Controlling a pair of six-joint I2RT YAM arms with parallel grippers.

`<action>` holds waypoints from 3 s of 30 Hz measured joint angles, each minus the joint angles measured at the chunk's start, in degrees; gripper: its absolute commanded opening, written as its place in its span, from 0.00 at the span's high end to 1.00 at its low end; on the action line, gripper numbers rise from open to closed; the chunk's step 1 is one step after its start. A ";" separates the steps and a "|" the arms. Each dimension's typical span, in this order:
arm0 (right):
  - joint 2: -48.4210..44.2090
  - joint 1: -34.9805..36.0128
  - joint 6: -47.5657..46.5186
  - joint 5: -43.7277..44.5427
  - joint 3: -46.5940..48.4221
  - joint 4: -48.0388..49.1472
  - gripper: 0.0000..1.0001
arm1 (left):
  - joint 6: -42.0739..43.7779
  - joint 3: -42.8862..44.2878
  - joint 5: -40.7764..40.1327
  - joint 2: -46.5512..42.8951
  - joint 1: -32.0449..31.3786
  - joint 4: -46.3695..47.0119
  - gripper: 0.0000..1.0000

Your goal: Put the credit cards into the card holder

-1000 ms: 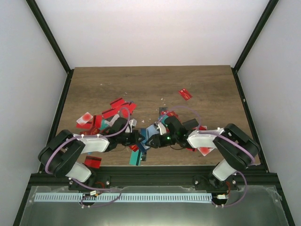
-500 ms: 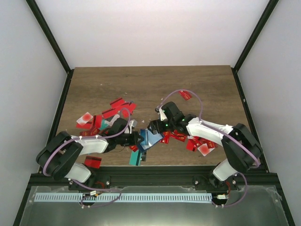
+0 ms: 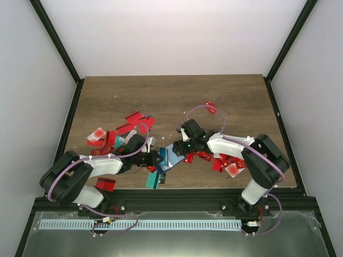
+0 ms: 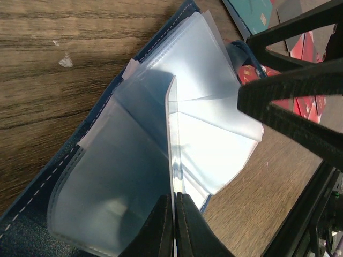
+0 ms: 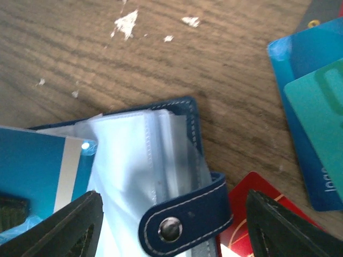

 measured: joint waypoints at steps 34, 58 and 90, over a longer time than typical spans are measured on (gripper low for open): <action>-5.22 0.00 8.11 1.38 -12.13 8.31 0.99 | 1.14 -1.88 4.15 -7.39 -0.15 -10.45 0.96; -6.21 0.00 9.40 -0.15 -14.78 12.22 0.99 | -13.29 -4.96 12.81 -0.92 -0.15 2.23 0.96; -8.59 1.68 12.13 -2.91 -18.95 16.41 0.94 | -29.20 -9.64 9.55 4.98 -0.17 23.10 0.96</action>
